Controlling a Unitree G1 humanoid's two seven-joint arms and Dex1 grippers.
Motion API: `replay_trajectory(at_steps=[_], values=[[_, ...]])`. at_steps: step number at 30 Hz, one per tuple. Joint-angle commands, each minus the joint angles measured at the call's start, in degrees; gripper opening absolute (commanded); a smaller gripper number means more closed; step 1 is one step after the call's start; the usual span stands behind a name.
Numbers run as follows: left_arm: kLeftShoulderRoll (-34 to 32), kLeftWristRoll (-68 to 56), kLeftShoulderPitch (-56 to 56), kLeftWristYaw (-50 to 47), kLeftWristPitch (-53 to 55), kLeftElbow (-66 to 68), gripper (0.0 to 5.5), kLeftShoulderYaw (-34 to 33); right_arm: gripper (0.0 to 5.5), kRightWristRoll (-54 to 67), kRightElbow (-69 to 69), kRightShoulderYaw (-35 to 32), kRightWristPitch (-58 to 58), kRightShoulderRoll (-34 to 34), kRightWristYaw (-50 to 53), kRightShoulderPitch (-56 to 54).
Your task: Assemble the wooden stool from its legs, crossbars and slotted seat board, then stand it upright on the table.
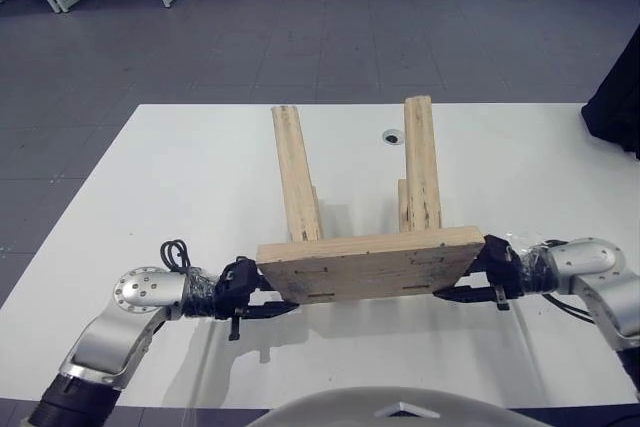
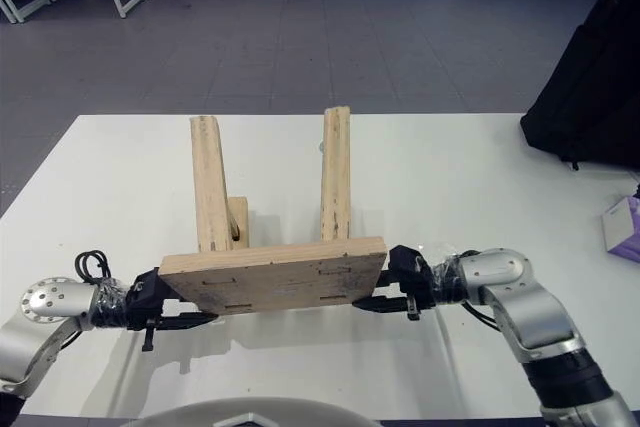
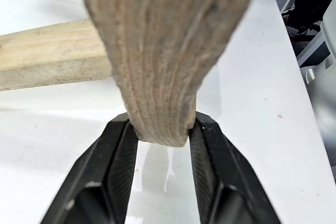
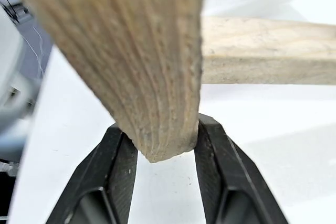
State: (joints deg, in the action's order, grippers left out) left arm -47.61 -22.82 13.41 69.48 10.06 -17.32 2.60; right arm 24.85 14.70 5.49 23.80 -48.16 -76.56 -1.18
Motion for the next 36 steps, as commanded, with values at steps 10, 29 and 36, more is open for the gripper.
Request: replay_trajectory(at_steps=[10, 29, 36], values=[[2.62, -38.6, 7.46, -9.14, 16.64, -23.78, 1.37, -22.05, 1.43, 38.91, 19.95, -17.2, 27.23, -2.25, 6.89, 8.01], [20.54, -66.37, 5.2, -54.96, 10.62, -36.0, 1.57, -16.1, 1.44, 88.15, 23.73, -16.92, 13.21, 5.59, 62.19, 7.49], [21.89, -62.01, -3.52, -76.03, 10.39, -36.18, 1.57, -6.82, 1.44, 88.15, 27.83, -12.43, -2.14, 20.24, 89.51, 0.96]])
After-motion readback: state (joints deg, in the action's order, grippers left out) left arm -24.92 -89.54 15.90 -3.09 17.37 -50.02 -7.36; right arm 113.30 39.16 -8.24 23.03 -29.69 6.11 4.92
